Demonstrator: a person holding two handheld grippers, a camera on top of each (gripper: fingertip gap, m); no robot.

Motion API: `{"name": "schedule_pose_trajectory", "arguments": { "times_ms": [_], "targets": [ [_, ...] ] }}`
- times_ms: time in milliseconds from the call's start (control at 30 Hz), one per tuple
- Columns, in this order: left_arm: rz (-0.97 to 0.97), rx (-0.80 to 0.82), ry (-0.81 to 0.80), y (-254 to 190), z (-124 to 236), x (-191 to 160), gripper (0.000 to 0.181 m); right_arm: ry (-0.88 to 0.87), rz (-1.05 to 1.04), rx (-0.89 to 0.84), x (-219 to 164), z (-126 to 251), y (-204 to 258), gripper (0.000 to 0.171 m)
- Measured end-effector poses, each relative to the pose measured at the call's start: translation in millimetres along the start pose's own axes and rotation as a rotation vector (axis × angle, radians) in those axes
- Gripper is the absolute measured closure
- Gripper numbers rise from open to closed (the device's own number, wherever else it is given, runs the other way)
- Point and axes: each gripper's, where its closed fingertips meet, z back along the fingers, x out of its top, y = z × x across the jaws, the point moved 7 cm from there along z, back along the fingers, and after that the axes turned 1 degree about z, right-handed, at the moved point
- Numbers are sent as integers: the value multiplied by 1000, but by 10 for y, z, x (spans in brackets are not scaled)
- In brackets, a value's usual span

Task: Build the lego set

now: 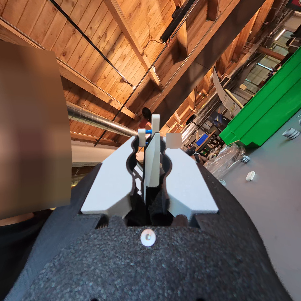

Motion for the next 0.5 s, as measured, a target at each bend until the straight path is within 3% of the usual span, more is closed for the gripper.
{"name": "schedule_pose_trajectory", "arguments": {
  "times_ms": [500],
  "targets": [
    [-53, 35, -44, -12, 47, 57, 175, 28, 7, 81, -61, -7, 21, 149]
  ]
}}
